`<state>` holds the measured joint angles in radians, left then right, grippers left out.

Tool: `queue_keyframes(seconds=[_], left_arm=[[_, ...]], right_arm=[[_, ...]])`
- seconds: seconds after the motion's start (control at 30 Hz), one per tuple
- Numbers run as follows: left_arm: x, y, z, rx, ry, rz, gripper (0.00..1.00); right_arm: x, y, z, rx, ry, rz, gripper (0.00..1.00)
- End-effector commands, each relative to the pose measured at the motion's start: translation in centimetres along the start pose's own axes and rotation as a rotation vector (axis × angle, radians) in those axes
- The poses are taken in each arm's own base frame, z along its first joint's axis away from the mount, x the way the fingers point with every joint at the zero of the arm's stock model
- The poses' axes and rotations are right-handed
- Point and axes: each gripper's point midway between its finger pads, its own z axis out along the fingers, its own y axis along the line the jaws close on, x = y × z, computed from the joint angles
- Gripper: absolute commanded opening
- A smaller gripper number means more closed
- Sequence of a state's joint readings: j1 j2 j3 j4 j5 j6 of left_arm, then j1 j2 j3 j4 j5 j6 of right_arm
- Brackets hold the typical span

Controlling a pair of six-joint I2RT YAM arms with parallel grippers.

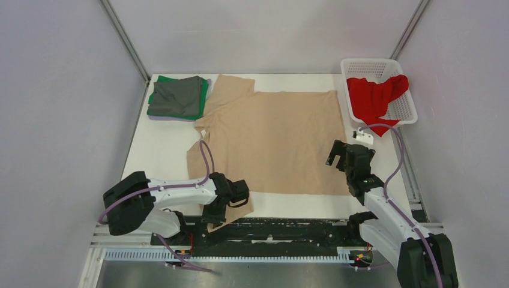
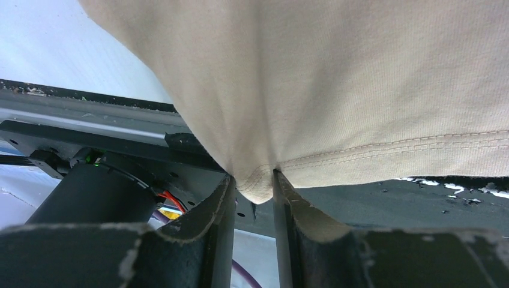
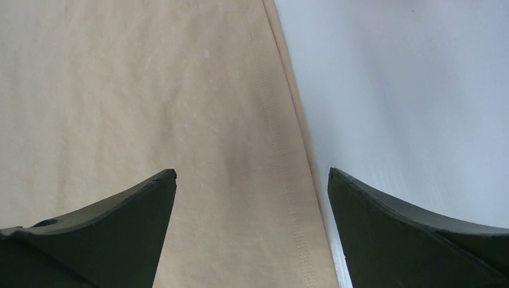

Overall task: Fold and stack the t-shirts
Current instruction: Grab the side of the flattened tshirt closest away from the robot with both arms

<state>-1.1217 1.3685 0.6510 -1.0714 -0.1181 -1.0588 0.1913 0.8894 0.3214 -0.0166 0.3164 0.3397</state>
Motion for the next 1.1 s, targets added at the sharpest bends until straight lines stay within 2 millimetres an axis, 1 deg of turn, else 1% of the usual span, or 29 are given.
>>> queue_keyframes(seconds=[0.0, 0.03, 0.1, 0.13, 0.23, 0.27, 0.3, 0.4, 0.47, 0.57, 0.6, 0.7, 0.77, 0.83, 0.9, 0.97, 1.03, 1.07], left_arm=[[-2.0, -6.5, -0.2, 0.246, -0.062, -0.011, 0.24], [-2.1, -6.5, -0.2, 0.25, -0.064, -0.015, 0.18], [-2.3, -6.7, -0.4, 0.254, -0.071, -0.017, 0.05], [-2.4, -6.7, -0.4, 0.251, -0.074, -0.016, 0.02], [-2.9, -6.4, -1.1, 0.242, -0.105, -0.02, 0.02], [-3.2, -6.3, -1.5, 0.244, -0.121, -0.021, 0.02], [-3.4, -6.2, -1.8, 0.249, -0.136, -0.023, 0.02], [-4.1, -5.9, -3.1, 0.277, -0.192, -0.032, 0.02], [-4.4, -5.5, -3.6, 0.285, -0.221, -0.032, 0.02], [-4.3, -4.9, -3.7, 0.28, -0.226, -0.025, 0.02], [-4.2, -4.8, -3.8, 0.278, -0.226, -0.02, 0.02], [-4.0, -4.3, -4.0, 0.277, -0.228, -0.008, 0.02], [-3.8, -4.2, -4.1, 0.292, -0.23, -0.008, 0.02], [-3.6, -4.0, -4.1, 0.305, -0.227, -0.001, 0.02], [-3.2, -3.9, -4.1, 0.319, -0.22, 0.002, 0.02], [-3.1, -3.8, -4.1, 0.33, -0.222, 0.007, 0.02], [-2.9, -3.7, -4.1, 0.337, -0.221, 0.016, 0.02], [-2.8, -3.7, -4.1, 0.344, -0.218, 0.018, 0.02]], right_arm=[[-2.3, -0.3, -0.2, 0.026, -0.07, 0.018, 0.99], [-2.3, -0.2, -0.2, 0.025, -0.07, 0.017, 0.99], [-2.3, -0.2, -0.2, 0.024, -0.072, 0.018, 0.99], [-2.4, -0.2, -0.2, 0.024, -0.072, 0.018, 0.99], [-2.5, -0.1, -0.2, 0.021, -0.076, 0.02, 0.99], [-2.6, -0.1, -0.3, 0.02, -0.078, 0.022, 0.99], [-2.1, -0.3, -0.4, 0.028, -0.057, 0.014, 0.99], [-2.2, -0.3, -0.6, 0.026, -0.048, 0.019, 0.99], [-1.9, -0.3, -0.8, 0.026, -0.037, 0.021, 0.99], [-1.0, -0.8, -1.2, 0.037, -0.011, 0.023, 0.99], [-0.6, -1.2, -1.5, 0.055, 0.002, 0.03, 0.99], [0.4, -1.9, -2.7, 0.09, 0.057, 0.067, 0.99], [1.7, -2.5, -3.9, 0.103, 0.119, 0.058, 0.99], [2.8, -4.0, -5.3, 0.171, 0.164, 0.07, 0.99], [3.7, -4.8, -6.6, 0.203, 0.193, 0.097, 0.99], [4.8, -5.1, -7.3, 0.215, 0.205, 0.166, 0.99], [5.6, -5.0, -7.4, 0.209, 0.194, 0.231, 0.91], [5.4, -4.9, -7.5, 0.198, 0.183, 0.247, 0.89]])
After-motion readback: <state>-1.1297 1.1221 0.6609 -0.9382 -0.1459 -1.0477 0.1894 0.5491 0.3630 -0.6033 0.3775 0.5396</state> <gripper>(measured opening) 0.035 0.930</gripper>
